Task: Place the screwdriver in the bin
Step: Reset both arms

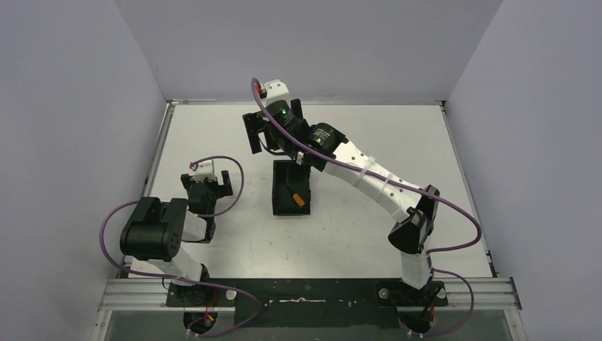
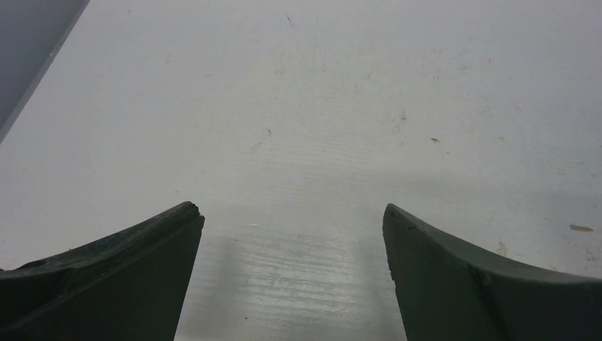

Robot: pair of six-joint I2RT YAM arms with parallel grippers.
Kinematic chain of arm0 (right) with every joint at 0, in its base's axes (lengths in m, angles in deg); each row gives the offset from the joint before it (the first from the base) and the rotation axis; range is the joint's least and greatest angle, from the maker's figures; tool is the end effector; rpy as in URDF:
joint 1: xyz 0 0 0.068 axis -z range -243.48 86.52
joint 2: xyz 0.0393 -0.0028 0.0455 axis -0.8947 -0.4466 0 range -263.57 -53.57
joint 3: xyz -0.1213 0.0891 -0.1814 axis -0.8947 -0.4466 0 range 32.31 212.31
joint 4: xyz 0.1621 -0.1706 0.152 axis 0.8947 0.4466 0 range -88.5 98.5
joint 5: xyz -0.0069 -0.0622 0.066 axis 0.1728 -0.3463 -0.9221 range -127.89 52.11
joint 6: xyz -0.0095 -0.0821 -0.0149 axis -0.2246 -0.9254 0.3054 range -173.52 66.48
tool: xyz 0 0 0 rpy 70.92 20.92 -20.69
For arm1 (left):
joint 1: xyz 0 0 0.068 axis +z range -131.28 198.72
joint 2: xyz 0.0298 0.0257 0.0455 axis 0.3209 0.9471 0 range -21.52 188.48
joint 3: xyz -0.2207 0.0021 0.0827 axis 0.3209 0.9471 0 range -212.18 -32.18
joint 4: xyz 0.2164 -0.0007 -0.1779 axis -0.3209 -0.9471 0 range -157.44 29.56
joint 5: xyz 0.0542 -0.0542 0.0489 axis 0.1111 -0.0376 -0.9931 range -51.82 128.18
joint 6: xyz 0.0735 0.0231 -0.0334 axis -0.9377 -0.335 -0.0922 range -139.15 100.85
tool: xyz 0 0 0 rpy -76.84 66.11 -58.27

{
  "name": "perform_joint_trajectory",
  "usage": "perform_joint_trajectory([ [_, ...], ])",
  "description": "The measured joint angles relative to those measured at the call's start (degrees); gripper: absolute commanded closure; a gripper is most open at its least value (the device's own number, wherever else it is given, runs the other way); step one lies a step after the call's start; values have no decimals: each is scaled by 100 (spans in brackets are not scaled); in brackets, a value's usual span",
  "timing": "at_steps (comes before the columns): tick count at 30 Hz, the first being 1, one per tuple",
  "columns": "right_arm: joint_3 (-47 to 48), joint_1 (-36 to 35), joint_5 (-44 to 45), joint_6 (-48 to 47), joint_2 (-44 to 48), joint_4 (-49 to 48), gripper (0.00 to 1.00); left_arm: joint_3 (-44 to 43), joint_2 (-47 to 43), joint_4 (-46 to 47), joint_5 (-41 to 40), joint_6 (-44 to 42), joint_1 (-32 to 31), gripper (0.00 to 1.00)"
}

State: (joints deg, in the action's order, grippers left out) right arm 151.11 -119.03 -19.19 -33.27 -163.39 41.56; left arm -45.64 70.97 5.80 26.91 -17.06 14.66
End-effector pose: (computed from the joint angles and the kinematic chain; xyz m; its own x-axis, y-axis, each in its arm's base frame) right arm 0.2862 0.3758 0.3521 -0.4904 -0.1355 -0.8609 -0.4860 0.8625 0.1411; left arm 0.2820 -0.0057 0.0578 -0.2163 -0.0206 -0.9761 -0.1288 0.9916 0.0076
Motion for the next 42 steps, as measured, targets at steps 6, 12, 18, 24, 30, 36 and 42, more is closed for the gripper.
perform_joint_trajectory([
  [6, 415, 114, 4, -216, -48, 214, 0, 0, 0, 0, 0, 0, 2, 3],
  [12, 439, 728, -111, -409, -17, 278, 0, 0, 0, 0, 0, -2, 0, 3],
  [18, 2, 1655, -223, -616, 393, 278, 0, 0, 0, 0, 0, -2, 2, 3],
  [24, -505, 2863, -638, -793, 1008, 181, 0, 0, 0, 0, 0, -2, 0, 3],
  [30, -804, 4015, -1064, -1045, 1248, 63, 0, 0, 0, 0, 2, -2, 2, 3],
  [36, -1143, 4861, -1615, -1488, 1296, -17, 0, 0, 0, 0, 0, 0, 2, 3],
  [42, -1679, 5493, -2216, -1941, 1394, -186, 0, 0, 0, 0, 0, -2, 2, 3],
])
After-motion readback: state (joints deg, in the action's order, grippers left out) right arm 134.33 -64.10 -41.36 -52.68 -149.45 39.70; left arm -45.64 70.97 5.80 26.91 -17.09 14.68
